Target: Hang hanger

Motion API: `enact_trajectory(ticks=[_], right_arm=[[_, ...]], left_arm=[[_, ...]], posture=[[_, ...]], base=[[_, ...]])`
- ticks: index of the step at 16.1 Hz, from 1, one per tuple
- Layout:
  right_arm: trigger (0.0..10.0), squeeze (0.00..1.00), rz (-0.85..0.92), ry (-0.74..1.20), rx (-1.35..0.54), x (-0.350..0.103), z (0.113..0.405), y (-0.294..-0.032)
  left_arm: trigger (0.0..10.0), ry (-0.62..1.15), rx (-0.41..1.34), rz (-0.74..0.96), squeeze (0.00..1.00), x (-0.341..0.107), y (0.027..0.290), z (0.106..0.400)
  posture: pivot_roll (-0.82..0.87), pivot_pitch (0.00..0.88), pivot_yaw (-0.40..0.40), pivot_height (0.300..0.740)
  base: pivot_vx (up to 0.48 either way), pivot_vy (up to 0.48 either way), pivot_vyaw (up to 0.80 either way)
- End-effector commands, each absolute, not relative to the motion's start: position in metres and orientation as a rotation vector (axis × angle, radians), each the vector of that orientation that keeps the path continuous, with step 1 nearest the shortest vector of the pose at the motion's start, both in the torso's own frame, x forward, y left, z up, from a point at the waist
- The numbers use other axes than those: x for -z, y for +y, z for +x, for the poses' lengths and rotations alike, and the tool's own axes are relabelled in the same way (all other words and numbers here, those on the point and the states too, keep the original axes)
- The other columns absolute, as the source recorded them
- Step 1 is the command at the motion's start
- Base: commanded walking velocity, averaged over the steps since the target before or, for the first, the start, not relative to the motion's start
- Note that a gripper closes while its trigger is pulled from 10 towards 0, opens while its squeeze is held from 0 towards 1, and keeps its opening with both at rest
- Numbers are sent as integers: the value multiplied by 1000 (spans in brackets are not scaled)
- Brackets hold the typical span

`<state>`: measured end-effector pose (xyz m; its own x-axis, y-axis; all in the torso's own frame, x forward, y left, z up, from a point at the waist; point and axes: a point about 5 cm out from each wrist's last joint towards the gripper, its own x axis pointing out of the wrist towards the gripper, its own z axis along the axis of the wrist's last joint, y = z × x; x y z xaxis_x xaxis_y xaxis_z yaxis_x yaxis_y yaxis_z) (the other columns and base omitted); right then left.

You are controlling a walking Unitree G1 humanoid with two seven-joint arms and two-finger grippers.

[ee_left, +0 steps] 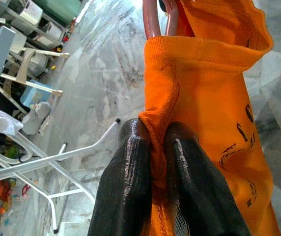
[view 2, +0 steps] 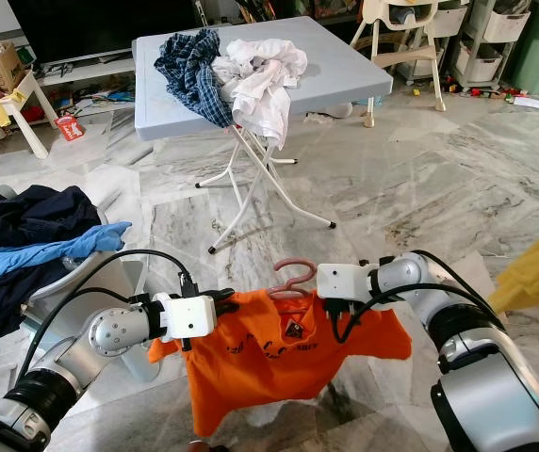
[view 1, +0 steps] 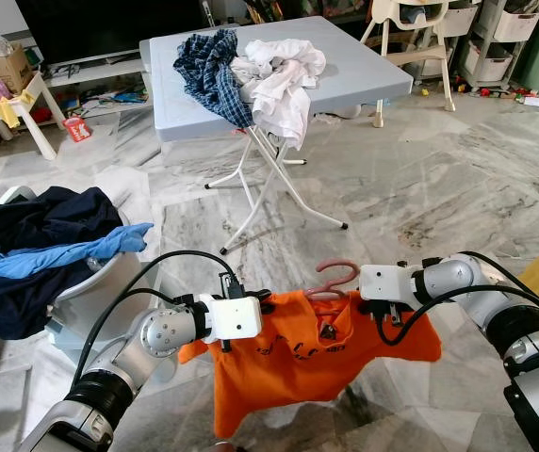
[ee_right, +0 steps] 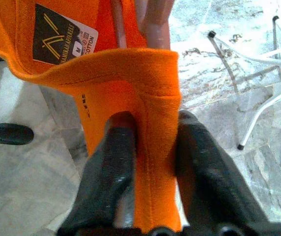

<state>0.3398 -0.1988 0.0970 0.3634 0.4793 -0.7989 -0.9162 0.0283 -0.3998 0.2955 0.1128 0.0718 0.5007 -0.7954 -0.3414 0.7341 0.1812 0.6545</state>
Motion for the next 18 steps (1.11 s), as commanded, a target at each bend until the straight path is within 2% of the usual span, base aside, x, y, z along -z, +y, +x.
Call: enact_trajectory(ticks=[1, 18], right_arm=[[0, 0, -1058, 531, -1143, -98, 341, -201], [0, 0, -1053, 531, -1142, -98, 340, -202]], left_arm=[[0, -108, 1068, 877, 0, -77, 114, 299], [0, -108, 1068, 876, 0, -77, 114, 299]], posture=[[-62, 0, 79, 740], [-62, 0, 79, 740]], base=[[0, 0, 0], [0, 0, 0]])
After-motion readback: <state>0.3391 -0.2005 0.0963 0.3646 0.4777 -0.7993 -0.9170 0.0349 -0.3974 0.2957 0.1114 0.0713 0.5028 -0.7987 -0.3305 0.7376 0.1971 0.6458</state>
